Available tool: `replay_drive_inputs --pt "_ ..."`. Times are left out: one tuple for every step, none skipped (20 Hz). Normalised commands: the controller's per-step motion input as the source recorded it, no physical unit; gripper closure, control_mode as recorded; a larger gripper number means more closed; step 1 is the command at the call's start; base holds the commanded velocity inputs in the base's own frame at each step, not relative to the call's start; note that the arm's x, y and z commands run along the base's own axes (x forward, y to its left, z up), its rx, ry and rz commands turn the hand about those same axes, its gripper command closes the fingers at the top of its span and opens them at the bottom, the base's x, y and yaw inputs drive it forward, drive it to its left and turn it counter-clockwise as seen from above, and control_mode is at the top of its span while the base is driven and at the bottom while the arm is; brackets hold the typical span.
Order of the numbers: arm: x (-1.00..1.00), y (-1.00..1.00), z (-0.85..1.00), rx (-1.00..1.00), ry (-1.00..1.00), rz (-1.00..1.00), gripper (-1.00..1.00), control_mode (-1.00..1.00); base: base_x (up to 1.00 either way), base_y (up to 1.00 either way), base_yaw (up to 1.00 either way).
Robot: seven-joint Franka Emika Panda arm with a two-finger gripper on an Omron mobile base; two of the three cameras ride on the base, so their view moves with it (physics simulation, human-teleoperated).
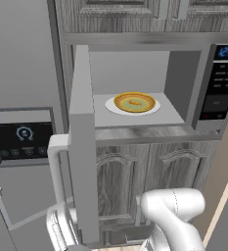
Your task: Pick the shrimp from the counter and place it in the microwave. Then turn on the microwave.
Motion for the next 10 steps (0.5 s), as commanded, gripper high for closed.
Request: replay_drive_inputs --pt "0.02 0.15 -0.13 0.06 0.0 -0.11 -1.0 -1.0 0.0 0.0 0.0" --pt "0.01 0.15 -0.14 0.06 0.0 -0.11 -1.0 -1.0 0.0 0.0 0.0" --pt "0.02 0.15 -0.13 0.06 0.0 -0.1 -1.0 -1.0 0.0 0.0 0.0" --pt "0.03 0.15 -0.13 0.06 0.0 -0.1 -1.0 -1.0 0.0 0.0 0.0" --pt "0.07 0.16 -0.14 0.05 0.0 -0.11 -1.0 -1.0 0.0 0.0 0.0" --pt "0.07 0.15 -0.13 0.06 0.0 -0.11 -1.0 -1.0 0.0 0.0 0.0" --pt "0.12 0.13 -0.12 0.06 0.0 -0.11 -1.0 -1.0 0.0 0.0 0.0" --pt "0.12 0.13 -0.1 0.06 0.0 -0.1 -1.0 -1.0 0.0 0.0 0.0" --pt "0.16 0.11 -0.1 0.06 0.0 -0.1 -1.0 -1.0 0.0 0.0 0.0" --pt "0.17 0.1 -0.1 0.05 0.0 -0.09 -1.0 -1.0 0.0 0.0 0.0"
